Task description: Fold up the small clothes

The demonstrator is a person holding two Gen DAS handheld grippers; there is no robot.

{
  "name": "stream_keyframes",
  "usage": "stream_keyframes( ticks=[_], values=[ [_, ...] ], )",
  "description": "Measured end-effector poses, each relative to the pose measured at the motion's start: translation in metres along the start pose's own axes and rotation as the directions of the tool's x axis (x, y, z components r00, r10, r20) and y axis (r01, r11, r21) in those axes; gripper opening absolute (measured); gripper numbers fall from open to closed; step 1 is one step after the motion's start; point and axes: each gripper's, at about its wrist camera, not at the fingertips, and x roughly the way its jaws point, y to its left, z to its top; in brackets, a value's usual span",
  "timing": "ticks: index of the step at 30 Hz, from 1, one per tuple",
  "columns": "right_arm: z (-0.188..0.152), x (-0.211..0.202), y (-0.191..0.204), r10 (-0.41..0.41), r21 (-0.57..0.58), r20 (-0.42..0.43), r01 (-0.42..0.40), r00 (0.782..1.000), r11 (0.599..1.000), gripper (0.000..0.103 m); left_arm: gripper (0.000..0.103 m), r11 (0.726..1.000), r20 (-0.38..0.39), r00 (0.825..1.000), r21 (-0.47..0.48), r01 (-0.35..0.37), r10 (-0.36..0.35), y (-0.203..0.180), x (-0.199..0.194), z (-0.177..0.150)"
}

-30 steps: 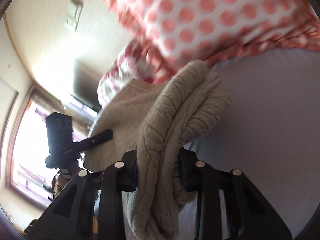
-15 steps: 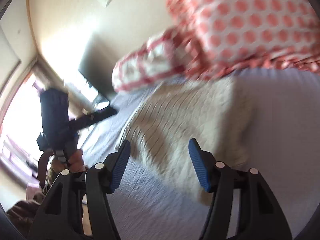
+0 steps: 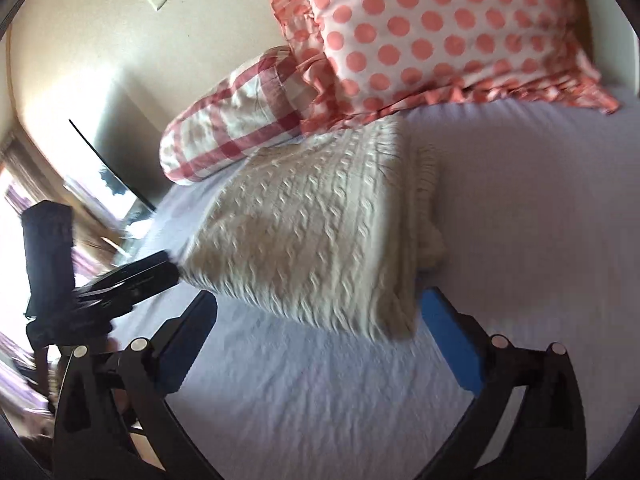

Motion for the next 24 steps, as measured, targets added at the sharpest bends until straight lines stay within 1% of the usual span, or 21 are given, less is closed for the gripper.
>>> stream_keyframes(
  ticks=[1, 3, 4, 5, 8, 10, 12, 18, 21, 22, 24],
  values=[
    [-0.008, -0.002, 0.001, -0.031, -0.018, 0.003, 0.031, 1.000, 0.999, 0.102, 0.093, 1.000, -0.010, 1.000, -0.006, -0.013, 0.013, 0.003, -0.004, -0.012],
    [-0.027, 0.001, 0.010, -0.130, -0.064, -0.006, 0.129, 0.992, 0.990, 0.102, 0.093, 0.999, -0.043, 0.998, -0.020, -0.044, 0.043, 0.009, -0.003, -0.032],
    [-0.036, 0.008, 0.015, -0.175, -0.080, -0.027, 0.172, 0.984, 0.982, 0.102, 0.093, 0.997, -0.065, 0.996, -0.027, -0.066, 0.064, 0.010, 0.003, -0.041],
    [-0.044, 0.011, 0.016, -0.194, -0.083, -0.045, 0.190, 0.980, 0.978, 0.102, 0.093, 0.996, -0.083, 0.993, -0.024, -0.081, 0.078, 0.009, 0.009, -0.046],
    [-0.056, 0.025, 0.020, -0.226, -0.090, -0.081, 0.219, 0.971, 0.972, 0.102, 0.093, 0.993, -0.124, 0.986, -0.011, -0.114, 0.112, 0.009, 0.024, -0.058],
    [-0.065, 0.024, 0.023, -0.262, -0.110, -0.073, 0.253, 0.962, 0.961, 0.102, 0.093, 0.990, -0.098, 0.985, 0.015, -0.144, 0.144, 0.006, 0.023, -0.060],
    [-0.069, 0.027, 0.027, -0.298, -0.129, -0.065, 0.288, 0.952, 0.949, 0.102, 0.093, 0.988, -0.097, 0.983, 0.021, -0.152, 0.153, 0.004, 0.025, -0.060],
    [-0.068, 0.035, 0.024, -0.343, -0.129, -0.065, 0.333, 0.937, 0.934, 0.102, 0.095, 0.981, -0.087, 0.978, 0.048, -0.186, 0.190, 0.001, 0.029, -0.062],
    [-0.068, 0.038, 0.027, -0.377, -0.151, -0.076, 0.363, 0.923, 0.919, 0.102, 0.098, 0.977, -0.083, 0.974, 0.057, -0.207, 0.212, -0.001, 0.033, -0.064],
    [-0.068, 0.041, 0.029, -0.400, -0.168, -0.081, 0.383, 0.913, 0.909, 0.102, 0.099, 0.974, -0.081, 0.972, 0.058, -0.218, 0.222, -0.001, 0.034, -0.065],
    [-0.068, 0.041, 0.029, -0.401, -0.162, -0.080, 0.385, 0.913, 0.909, 0.102, 0.100, 0.971, -0.081, 0.968, 0.056, -0.234, 0.238, 0.000, 0.035, -0.064]
  ],
)
